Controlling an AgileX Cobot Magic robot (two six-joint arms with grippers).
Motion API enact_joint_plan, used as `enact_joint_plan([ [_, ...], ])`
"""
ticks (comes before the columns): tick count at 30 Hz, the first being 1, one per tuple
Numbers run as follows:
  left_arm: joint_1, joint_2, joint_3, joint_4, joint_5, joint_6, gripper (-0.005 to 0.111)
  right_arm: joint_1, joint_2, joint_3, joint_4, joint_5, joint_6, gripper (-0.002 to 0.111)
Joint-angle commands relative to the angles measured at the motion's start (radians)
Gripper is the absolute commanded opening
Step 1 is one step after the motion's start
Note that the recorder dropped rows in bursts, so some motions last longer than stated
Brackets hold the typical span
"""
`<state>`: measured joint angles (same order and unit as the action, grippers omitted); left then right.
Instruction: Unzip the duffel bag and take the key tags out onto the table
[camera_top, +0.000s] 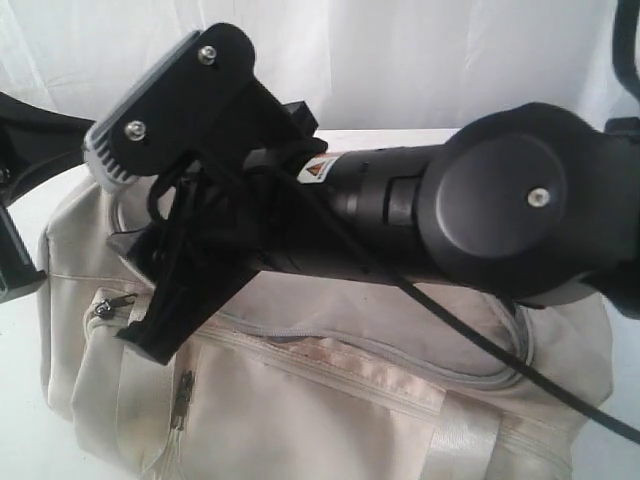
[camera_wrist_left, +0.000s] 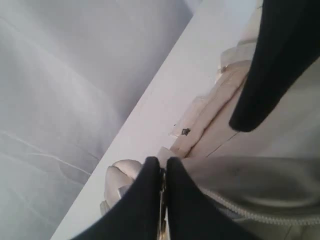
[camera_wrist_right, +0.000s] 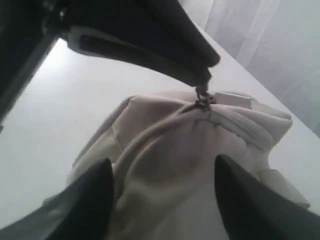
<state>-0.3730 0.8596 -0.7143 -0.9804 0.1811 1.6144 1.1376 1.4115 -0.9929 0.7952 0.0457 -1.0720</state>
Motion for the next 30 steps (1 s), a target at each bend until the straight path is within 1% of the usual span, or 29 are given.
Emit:
enact_joint_plan([
  [1,0.002,-0.021,-0.015,-0.015,0.038,-0.007,0.0,0.019,0.011,-0.036,0.004,-0.027,0.005,0.057],
  [8,0.002,-0.023,-0.015,-0.013,0.053,-0.011,0.0,0.03,0.085,-0.061,0.007,-0.046,0.007,0.056],
  [10,0.002,-0.023,-0.015,-0.013,0.055,-0.011,0.0,0.03,0.11,-0.068,0.019,-0.075,0.007,0.053],
  [13,0.002,-0.023,-0.015,-0.013,0.055,-0.011,0.0,0.03,0.133,-0.077,0.019,-0.116,0.007,0.032],
  [16,0.002,-0.023,-0.015,-0.013,0.053,-0.011,0.0,0.03,0.133,-0.077,0.019,-0.121,0.007,0.008],
  [18,0.002,-0.023,-0.015,-0.013,0.041,-0.011,0.0,0.03,0.133,-0.077,0.019,-0.099,0.007,0.0],
  [23,0.002,-0.004,-0.015,-0.005,-0.049,-0.011,0.0,0.03,0.119,-0.077,0.019,-0.005,0.007,0.0],
  [30,0.002,0.084,-0.019,-0.005,-0.064,-0.011,0.0,0.03,0.075,-0.077,0.019,0.087,0.003,0.0],
])
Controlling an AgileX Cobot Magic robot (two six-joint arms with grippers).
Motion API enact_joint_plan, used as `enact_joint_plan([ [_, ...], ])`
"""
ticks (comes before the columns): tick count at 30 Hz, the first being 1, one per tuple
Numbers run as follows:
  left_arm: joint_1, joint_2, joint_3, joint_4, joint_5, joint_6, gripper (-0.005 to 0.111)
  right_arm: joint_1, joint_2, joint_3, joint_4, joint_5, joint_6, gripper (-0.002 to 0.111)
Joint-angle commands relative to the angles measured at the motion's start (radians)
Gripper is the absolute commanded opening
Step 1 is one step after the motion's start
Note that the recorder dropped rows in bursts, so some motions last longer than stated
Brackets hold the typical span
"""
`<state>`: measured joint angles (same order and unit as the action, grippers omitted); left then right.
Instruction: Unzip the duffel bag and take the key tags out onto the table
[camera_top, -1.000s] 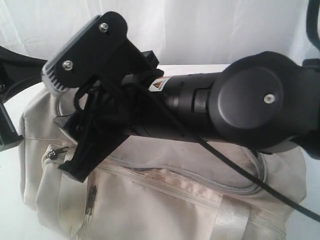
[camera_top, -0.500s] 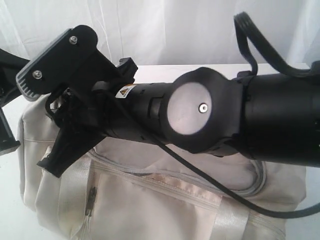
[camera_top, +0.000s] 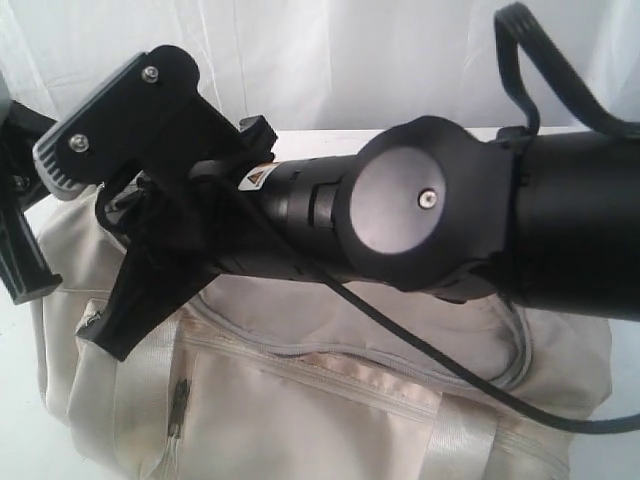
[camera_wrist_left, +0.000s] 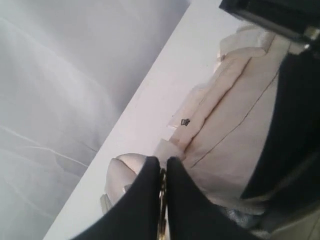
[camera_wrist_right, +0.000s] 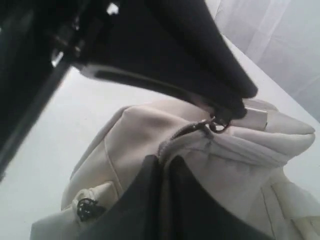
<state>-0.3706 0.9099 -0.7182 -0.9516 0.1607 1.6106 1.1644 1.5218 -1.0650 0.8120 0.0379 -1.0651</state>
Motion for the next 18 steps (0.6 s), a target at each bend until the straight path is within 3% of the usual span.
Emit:
enact_joint_plan([
  [1,0.0,0.041,-0.024,-0.034,-0.044,-0.007,0.0,0.003,-0.037,-0.005,0.002,0.107,-0.006,0.0],
  [12,0.0,0.158,-0.128,-0.03,-0.065,0.039,0.0,0.003,-0.052,-0.005,-0.008,0.251,-0.01,0.0],
  [18,0.0,0.258,-0.163,-0.027,-0.154,0.059,0.0,0.003,-0.093,-0.005,-0.013,0.334,-0.012,0.0],
])
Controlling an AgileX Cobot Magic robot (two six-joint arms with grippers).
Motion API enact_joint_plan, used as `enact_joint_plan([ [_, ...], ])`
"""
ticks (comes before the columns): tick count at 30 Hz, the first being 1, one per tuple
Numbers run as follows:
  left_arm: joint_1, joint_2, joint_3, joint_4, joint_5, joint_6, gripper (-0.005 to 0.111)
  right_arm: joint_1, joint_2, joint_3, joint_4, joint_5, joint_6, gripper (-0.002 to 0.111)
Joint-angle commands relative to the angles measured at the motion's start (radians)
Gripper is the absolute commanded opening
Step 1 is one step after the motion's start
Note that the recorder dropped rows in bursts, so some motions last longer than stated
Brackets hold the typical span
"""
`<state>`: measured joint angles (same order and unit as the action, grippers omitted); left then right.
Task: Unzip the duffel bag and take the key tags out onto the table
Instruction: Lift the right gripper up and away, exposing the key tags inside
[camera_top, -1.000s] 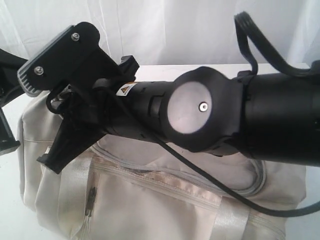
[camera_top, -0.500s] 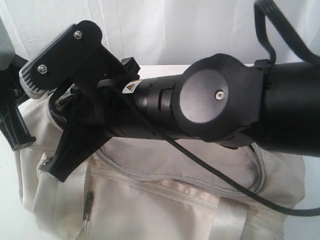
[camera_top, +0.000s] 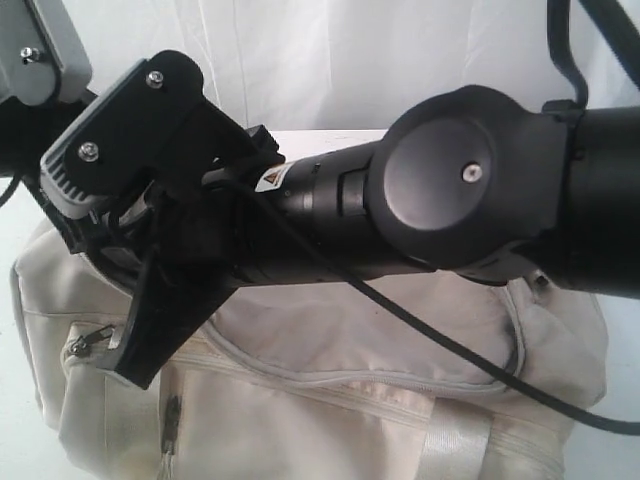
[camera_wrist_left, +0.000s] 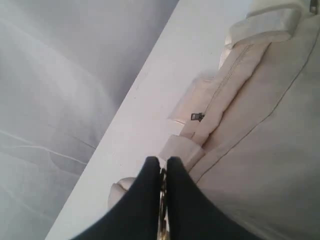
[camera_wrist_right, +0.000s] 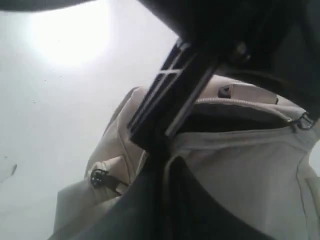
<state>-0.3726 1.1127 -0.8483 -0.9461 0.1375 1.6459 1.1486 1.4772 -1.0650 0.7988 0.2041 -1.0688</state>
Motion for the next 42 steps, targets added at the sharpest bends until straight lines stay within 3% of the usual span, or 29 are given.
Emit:
enact_joint_plan([
  [1,0.002,0.073,-0.043,-0.032,-0.138,0.035,0.0,0.019,-0.057,-0.005,-0.001,0.184,-0.008,0.0],
  [13,0.054,0.231,-0.155,-0.025,-0.166,0.037,0.0,0.019,-0.138,-0.005,-0.018,0.287,-0.008,0.0],
  [25,0.081,0.241,-0.163,-0.093,-0.167,0.027,0.001,0.015,-0.148,-0.005,-0.082,0.21,0.001,0.0],
  [28,0.081,0.218,-0.163,-0.093,-0.167,-0.007,0.013,0.002,-0.148,-0.005,-0.086,0.18,0.001,0.0],
  [34,0.081,0.112,-0.159,-0.093,-0.169,-0.064,0.055,-0.082,-0.146,-0.005,-0.086,0.168,0.071,0.0],
  [39,0.081,-0.048,-0.087,-0.1,-0.116,-0.179,0.055,-0.144,-0.146,-0.005,-0.086,0.082,0.107,0.0],
  [42,0.081,-0.188,0.006,-0.097,-0.018,-0.262,0.055,-0.187,-0.146,-0.005,-0.086,-0.038,0.107,0.0],
])
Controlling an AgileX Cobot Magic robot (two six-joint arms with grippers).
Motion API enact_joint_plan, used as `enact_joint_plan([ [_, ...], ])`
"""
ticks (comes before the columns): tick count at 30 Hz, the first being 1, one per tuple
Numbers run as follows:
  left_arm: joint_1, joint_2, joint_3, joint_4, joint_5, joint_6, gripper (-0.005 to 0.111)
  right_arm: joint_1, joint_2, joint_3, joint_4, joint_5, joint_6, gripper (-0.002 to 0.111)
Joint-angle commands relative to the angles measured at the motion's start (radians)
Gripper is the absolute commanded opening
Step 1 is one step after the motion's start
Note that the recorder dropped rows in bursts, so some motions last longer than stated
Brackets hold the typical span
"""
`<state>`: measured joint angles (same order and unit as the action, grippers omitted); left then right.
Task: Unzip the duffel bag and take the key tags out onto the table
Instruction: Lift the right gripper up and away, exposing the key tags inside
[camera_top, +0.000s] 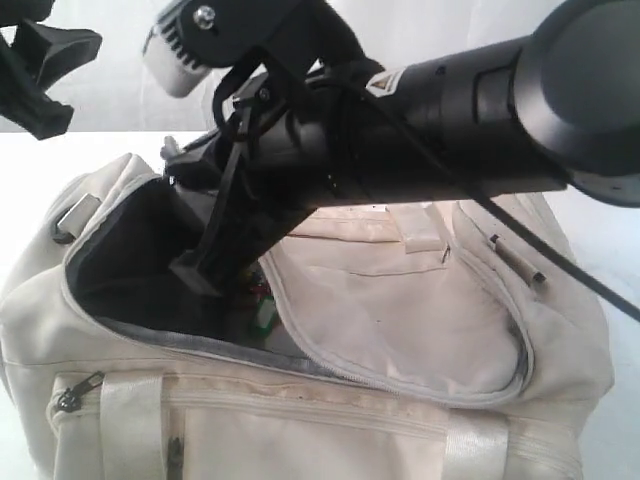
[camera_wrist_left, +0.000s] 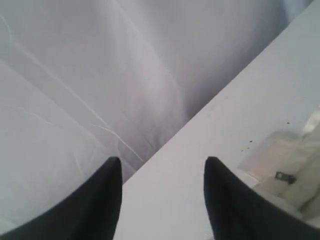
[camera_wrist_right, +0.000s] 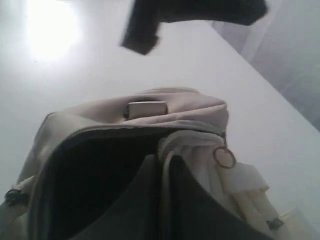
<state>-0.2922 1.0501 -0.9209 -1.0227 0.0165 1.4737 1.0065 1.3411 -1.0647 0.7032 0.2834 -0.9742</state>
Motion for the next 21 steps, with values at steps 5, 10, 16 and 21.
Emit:
enact_joint_plan([
  [5,0.001,-0.336,0.185,-0.01,0.332,-0.162,0.054,-0.124,0.053,-0.015,0.067,-0.296,0.065,0.0],
  [10,0.001,-0.448,0.202,0.07,0.48,-0.297,0.053,-0.163,0.194,-0.12,0.067,-0.381,0.132,0.0],
  [16,0.001,-0.461,0.202,0.2,0.607,-0.452,0.051,-0.211,0.337,-0.249,0.131,-0.426,0.128,0.0],
  [21,0.001,-0.461,0.202,0.235,0.693,-0.484,0.051,-0.278,0.461,-0.361,0.137,-0.432,0.29,0.008],
])
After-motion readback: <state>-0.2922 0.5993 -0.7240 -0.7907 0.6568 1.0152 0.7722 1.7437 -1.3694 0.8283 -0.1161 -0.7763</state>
